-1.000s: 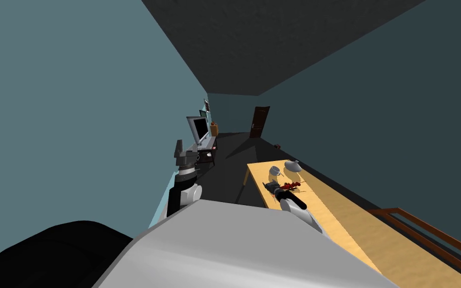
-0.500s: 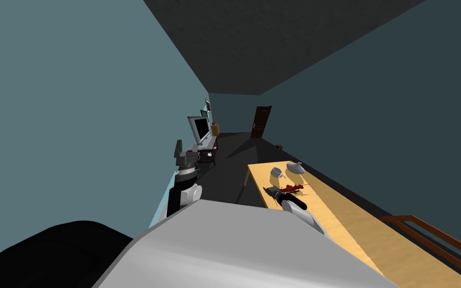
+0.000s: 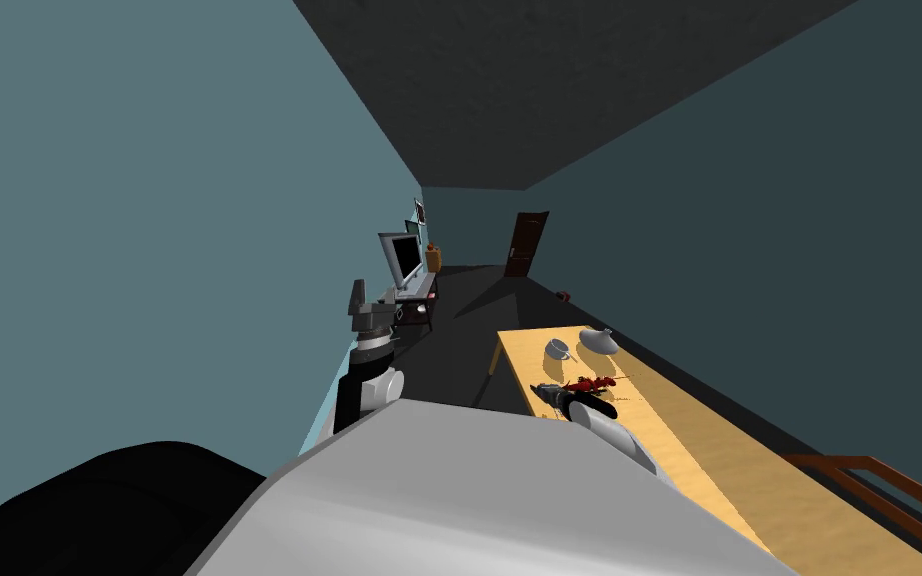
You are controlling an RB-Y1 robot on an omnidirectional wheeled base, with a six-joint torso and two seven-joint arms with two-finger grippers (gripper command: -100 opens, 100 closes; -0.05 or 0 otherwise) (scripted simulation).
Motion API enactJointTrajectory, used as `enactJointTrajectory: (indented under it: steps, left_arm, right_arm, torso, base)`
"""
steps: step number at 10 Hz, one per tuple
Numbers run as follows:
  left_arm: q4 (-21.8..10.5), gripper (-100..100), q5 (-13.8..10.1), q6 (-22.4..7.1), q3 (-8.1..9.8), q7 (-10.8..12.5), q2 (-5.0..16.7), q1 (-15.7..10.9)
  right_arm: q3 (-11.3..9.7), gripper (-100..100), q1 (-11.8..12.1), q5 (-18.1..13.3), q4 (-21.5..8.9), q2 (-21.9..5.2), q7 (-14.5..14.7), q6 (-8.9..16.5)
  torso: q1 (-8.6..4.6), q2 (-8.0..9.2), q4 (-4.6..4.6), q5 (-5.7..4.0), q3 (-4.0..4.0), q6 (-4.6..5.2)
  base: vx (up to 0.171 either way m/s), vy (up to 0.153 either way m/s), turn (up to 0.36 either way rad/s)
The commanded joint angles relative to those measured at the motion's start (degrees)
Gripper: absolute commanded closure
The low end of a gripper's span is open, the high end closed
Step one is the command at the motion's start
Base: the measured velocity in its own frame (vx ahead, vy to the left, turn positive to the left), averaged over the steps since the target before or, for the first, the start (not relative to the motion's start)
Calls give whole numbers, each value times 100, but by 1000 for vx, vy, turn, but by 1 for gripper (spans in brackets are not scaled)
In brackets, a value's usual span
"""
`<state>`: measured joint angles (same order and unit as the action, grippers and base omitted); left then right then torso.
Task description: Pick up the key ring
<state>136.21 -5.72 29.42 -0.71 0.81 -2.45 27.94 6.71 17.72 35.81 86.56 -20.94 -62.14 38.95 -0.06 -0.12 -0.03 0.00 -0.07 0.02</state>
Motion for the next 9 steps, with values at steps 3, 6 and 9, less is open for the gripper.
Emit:
enactJointTrajectory:
  steps: [3, 6, 9]
  left_arm:
    - [0, 0, 0, 0, 0, 0, 0, 0]
    - [0, 0, 0, 0, 0, 0, 0, 0]
    - [0, 0, 0, 0, 0, 0, 0, 0]
  right_arm:
    - [98, -100, -138, 296, -526, -243, -527, 606]
    - [153, -100, -208, 474, -808, -460, -828, 976]
    - [161, -100, -221, 546, -919, -554, -910, 1079]
  torso:
    - [-6, -3, -1, -2, -2, 1]
    - [-1, 0, 0, -1, 0, 1]
    - [1, 4, 1, 0, 2, 1]
  base:
    - [37, -34, 62]
    - [27, -23, 47]
    - [15, -16, 22]
